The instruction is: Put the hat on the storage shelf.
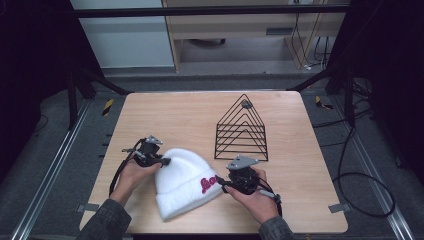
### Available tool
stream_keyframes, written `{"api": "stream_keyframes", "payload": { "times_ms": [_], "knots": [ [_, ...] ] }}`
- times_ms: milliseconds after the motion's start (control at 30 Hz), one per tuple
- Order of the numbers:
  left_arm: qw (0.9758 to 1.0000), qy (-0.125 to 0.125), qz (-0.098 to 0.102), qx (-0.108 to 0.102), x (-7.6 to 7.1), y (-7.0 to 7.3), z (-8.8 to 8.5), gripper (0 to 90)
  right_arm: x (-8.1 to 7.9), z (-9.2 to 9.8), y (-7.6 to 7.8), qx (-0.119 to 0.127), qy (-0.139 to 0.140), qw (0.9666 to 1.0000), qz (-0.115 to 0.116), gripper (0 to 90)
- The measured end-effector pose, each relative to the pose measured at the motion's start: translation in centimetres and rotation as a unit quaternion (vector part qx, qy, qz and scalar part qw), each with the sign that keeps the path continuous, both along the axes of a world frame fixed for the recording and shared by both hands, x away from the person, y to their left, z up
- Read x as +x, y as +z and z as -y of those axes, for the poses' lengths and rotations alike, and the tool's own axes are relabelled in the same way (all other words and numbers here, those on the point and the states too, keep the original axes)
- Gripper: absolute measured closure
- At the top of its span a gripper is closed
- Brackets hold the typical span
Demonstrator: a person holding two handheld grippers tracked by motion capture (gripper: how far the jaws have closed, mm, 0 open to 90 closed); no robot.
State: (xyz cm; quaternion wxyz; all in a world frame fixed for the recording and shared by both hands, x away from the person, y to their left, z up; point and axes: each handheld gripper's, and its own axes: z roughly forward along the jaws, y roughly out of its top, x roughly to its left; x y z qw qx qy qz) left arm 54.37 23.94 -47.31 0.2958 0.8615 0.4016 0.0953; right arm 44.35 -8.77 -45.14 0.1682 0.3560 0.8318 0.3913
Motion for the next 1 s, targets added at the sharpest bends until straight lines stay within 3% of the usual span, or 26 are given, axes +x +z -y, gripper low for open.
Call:
{"api": "stream_keyframes", "payload": {
  "times_ms": [467,633,733,800,867,1000],
  "knots": [
    [0.9996,0.000,0.027,-0.010,-0.5,1.2,0.0,79.6,0.3,0.2,-0.1,-0.004,-0.004,1.0000,-0.005,46.7],
    [0.9981,-0.007,0.059,-0.014,-1.1,3.5,0.5,80.3,0.1,0.6,-0.3,-0.001,-0.010,0.9999,-0.007,46.3],
    [0.9953,-0.024,0.093,-0.012,-2.2,6.3,1.2,80.6,-0.1,1.2,-0.6,0.002,-0.017,0.9998,-0.007,45.8],
    [0.9943,-0.027,0.102,-0.014,-2.5,7.0,1.4,80.7,-0.3,1.5,-0.7,0.004,-0.020,0.9998,-0.005,45.5],
    [0.9910,-0.036,0.127,-0.023,-3.6,8.7,1.8,80.8,-0.4,1.7,-0.7,0.006,-0.023,0.9997,-0.005,45.3],
    [0.9863,-0.050,0.155,-0.023,-5.0,10.9,2.2,81.0,-0.9,2.4,-0.9,0.011,-0.031,0.9994,-0.005,44.9]
  ]
}}
